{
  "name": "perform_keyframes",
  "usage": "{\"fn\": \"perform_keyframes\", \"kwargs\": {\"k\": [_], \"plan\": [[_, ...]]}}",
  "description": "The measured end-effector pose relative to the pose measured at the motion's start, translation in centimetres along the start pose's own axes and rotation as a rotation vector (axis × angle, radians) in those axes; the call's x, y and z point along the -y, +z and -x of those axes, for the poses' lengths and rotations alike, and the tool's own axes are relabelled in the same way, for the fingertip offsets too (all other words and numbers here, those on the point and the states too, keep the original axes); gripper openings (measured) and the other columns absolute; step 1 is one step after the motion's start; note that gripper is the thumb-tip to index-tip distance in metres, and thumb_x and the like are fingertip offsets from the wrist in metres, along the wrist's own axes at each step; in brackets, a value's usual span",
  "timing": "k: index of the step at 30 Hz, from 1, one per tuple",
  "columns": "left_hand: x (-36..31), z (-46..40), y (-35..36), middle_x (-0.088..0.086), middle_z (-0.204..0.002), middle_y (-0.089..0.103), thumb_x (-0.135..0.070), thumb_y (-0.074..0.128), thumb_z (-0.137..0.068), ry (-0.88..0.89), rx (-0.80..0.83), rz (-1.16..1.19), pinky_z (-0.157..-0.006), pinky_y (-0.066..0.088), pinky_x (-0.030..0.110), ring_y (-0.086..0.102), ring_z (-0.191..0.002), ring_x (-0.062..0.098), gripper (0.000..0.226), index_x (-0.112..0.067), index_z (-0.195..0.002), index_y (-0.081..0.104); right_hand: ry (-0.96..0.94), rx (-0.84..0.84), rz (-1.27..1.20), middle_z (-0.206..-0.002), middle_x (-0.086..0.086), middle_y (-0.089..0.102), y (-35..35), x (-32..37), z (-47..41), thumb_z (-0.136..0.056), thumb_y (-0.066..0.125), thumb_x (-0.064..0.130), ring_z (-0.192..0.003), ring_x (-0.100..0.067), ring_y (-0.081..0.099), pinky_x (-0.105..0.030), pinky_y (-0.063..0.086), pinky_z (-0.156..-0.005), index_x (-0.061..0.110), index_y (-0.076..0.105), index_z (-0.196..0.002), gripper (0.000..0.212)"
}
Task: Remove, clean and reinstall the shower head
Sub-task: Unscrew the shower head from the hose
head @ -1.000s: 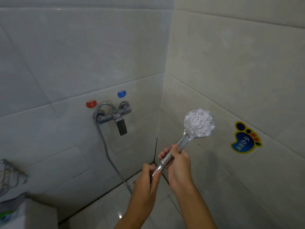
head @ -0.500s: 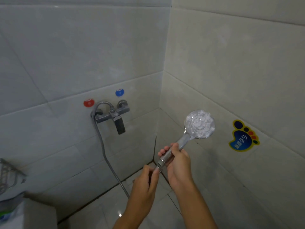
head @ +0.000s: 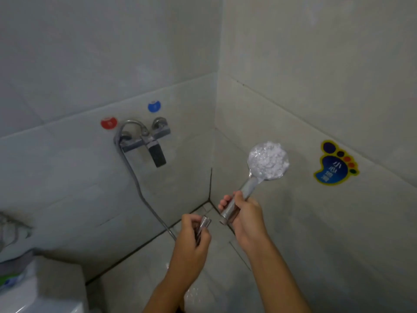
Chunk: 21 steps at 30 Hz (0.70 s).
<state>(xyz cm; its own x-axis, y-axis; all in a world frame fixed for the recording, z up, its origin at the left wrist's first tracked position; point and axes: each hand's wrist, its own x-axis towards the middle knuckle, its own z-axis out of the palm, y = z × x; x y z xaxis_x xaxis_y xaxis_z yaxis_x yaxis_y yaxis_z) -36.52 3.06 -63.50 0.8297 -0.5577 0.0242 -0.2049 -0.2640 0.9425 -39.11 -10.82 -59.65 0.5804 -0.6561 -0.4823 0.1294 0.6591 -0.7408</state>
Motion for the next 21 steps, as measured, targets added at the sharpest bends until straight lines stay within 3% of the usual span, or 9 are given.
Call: {"fn": "perform_keyframes", "kwargs": {"k": [2, 5, 11, 15, 21], "plan": [[1.5, -0.1, 0.4, 0.005, -0.07, 0.055, -0.015, 0.051, -0.095, -0.033, 0.024, -0.008, -0.047, 0.037, 0.018, 0.044, -0.051, 0.004, 0.009, -0.023, -0.098, 0.049, 0.01, -0.032, 0.108, -0.069, -0.007, 0.063, -1.5, -1.3, -0.7, -0.102, 0.045, 0.01, -0.059, -0.018, 0.061, -0.037, 0.05, -0.069, 0.006, 0.055, -0.083, 0.023], [4.6, -0.1, 1.4, -0.003, -0.068, 0.051, -0.018, 0.05, -0.096, -0.097, 0.065, -0.015, -0.048, 0.036, 0.015, 0.044, -0.051, 0.002, 0.006, -0.02, -0.102, 0.05, 0.055, -0.09, 0.317, -0.068, -0.004, 0.063, -4.7, -4.1, -2.1, -0.101, 0.048, 0.013, -0.061, -0.018, 0.059, -0.04, 0.049, -0.071, 0.008, 0.057, -0.089, 0.016], [12.5, -0.2, 4.0, -0.003, -0.08, 0.056, -0.026, 0.047, -0.098, -0.273, 0.146, -0.071, -0.062, 0.044, 0.018, 0.05, -0.064, 0.002, 0.011, -0.018, -0.106, 0.051, 0.227, -0.167, 0.491, -0.069, -0.006, 0.051, -11.7, -12.1, -5.4, -0.1, 0.049, 0.014, -0.048, -0.014, 0.047, -0.025, 0.042, -0.042, 0.006, 0.053, -0.099, 0.008], [18.5, -0.5, 6.0, -0.004, -0.078, 0.053, -0.02, 0.043, -0.1, -0.377, 0.199, -0.132, -0.062, 0.041, 0.014, 0.05, -0.067, 0.005, 0.008, -0.015, -0.104, 0.048, 0.386, -0.167, 0.544, -0.071, -0.008, 0.051, -15.8, -17.0, -7.6, -0.101, 0.048, 0.014, -0.048, -0.016, 0.047, -0.024, 0.04, -0.041, 0.008, 0.048, -0.093, 0.01], [27.3, 0.2, 8.8, 0.002, -0.079, 0.056, -0.034, 0.044, -0.099, -0.585, 0.277, -0.287, -0.069, 0.045, 0.034, 0.054, -0.07, 0.015, 0.024, -0.011, -0.103, 0.049, 0.579, -0.164, 0.572, -0.07, -0.007, 0.052, -21.6, -22.5, -9.9, -0.099, 0.047, 0.014, -0.05, -0.016, 0.047, -0.026, 0.041, -0.045, 0.01, 0.051, -0.089, 0.012]]}}
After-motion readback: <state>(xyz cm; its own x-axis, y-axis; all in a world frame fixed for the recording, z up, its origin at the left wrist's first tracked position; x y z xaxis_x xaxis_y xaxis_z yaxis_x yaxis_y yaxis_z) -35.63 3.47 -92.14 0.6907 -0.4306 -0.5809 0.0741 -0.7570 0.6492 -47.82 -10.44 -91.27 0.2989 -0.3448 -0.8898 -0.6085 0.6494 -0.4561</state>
